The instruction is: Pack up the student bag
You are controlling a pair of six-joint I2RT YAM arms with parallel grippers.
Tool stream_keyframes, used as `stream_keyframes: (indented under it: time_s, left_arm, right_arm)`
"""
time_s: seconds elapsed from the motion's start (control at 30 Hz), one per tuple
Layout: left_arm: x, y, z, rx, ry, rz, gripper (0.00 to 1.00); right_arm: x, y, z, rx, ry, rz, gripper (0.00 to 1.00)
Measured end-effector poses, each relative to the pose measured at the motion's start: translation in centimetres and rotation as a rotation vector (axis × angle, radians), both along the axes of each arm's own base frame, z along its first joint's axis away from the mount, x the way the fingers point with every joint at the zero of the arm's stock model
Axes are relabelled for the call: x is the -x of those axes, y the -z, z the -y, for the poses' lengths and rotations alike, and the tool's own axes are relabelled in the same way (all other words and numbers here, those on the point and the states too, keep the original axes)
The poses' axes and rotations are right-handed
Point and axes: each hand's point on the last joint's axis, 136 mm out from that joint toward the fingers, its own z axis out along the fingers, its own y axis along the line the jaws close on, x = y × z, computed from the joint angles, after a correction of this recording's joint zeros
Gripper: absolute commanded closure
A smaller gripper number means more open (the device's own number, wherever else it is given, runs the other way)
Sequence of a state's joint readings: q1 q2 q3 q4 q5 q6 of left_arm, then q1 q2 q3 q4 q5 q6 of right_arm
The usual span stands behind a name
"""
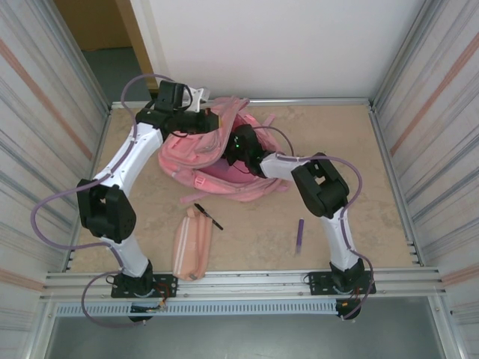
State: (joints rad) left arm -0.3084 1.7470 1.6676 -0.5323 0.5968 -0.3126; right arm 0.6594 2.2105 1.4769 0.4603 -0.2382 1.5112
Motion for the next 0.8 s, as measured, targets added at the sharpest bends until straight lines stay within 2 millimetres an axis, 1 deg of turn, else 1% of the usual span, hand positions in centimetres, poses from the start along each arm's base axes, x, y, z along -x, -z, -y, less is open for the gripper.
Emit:
stream_keyframes:
  time_s: [0.1,0.17,0.27,0.3,0.43,0.53,0.6,0.67,0.8]
  left_arm:
    - [0.2,-0.1,0.2,0.021,0.014,-0.006,1.0]
    - [0.3,-0.2,0.3,0.033,0.023,-0.01,1.0]
    - [0.5,-0.3,0.5,0.049,0.038,-0.017,1.0]
    - [0.6,-0.4,0.6,0.053,0.041,-0.018,1.0]
    - [0.6,-0.4,0.7,0.058,0.047,-0.014,1.0]
    - [0.4,-0.6,0.8,0.066,0.051,-0.002,1.0]
    - [0.4,-0.6,0.7,0.066,0.048,-0.003,1.0]
    - [0.4,-0.5,0.6,0.064,0.046,-0.004,1.0]
    - [0.5,0.2,-0.1,0.044,0.019,-0.012,1.0]
  right_arm:
    - [-1.3,1.1,-1.1,-0.001,-0.006,0.015,0.97]
    - [-2.2,2.5,-1.8,0.014,-0.015,0.023,0.93]
    - [-2.7,4.3,-1.9,0.037,-0.022,0.021,0.88]
    - [-2.7,4.4,-2.0,0.036,-0.031,0.026,0.84]
    - [-3.2,3.7,-2.3,0.02,-0.077,0.06,0.65]
    - [-3.3,3.3,-2.1,0.017,-0.105,0.074,0.56]
    - [-3.1,3.1,-1.8,0.042,-0.12,0.079,0.54]
    - [-2.8,2.9,-1.1,0.093,-0.13,0.062,0.53]
    - [-1.4,2.8,1.4,0.229,-0.131,0.022,0.54]
